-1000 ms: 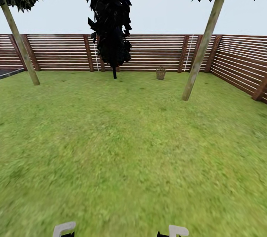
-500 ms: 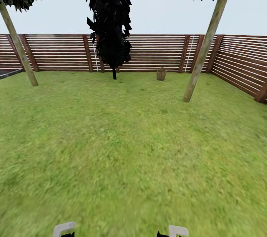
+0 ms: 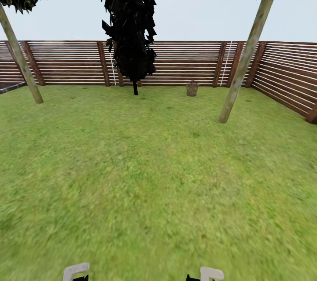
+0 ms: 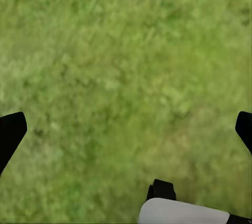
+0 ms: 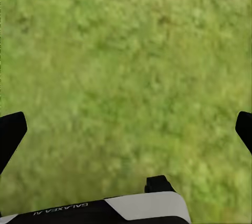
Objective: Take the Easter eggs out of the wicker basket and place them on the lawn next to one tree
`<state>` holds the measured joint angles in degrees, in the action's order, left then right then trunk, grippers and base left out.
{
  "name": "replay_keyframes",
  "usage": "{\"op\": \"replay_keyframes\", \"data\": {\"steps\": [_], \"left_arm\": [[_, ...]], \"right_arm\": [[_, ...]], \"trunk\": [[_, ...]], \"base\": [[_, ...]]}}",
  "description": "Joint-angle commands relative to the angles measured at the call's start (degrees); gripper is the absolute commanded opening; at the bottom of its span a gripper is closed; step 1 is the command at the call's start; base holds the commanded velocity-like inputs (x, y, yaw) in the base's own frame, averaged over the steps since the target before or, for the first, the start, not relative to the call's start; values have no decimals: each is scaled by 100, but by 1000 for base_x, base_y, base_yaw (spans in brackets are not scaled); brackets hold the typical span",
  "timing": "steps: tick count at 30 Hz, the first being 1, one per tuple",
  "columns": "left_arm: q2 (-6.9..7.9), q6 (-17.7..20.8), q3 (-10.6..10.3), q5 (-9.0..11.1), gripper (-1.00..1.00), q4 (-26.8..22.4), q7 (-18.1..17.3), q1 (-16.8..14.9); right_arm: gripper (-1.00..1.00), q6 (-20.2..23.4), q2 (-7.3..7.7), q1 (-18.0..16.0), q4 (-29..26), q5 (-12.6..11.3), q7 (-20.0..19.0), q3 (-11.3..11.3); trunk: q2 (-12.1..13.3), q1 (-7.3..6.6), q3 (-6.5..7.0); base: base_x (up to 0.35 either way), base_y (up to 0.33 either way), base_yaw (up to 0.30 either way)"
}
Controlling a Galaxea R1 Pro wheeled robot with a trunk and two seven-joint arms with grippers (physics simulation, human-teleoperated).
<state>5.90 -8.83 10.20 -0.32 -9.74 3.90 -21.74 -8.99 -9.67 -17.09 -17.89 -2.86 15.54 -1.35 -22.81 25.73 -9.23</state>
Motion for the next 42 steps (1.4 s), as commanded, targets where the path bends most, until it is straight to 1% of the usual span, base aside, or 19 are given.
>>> {"op": "replay_keyframes", "data": {"steps": [1, 14, 42], "left_arm": [[-1, -22, 17, -3, 100, 7, 5, -6], [-1, -22, 17, -3, 100, 7, 5, -6], [-1, -22, 17, -8, 100, 7, 3, -4]], "right_arm": [[100, -24, 0, -5, 5, -31, 20, -15], [100, -24, -5, -5, 5, -31, 20, -15], [100, -24, -14, -5, 5, -28, 20, -19]], "trunk": [[-11, 5, -11], [-11, 5, -11], [-11, 5, -11]], "base": [[231, 0, 0], [248, 0, 0], [324, 0, 0]]}}
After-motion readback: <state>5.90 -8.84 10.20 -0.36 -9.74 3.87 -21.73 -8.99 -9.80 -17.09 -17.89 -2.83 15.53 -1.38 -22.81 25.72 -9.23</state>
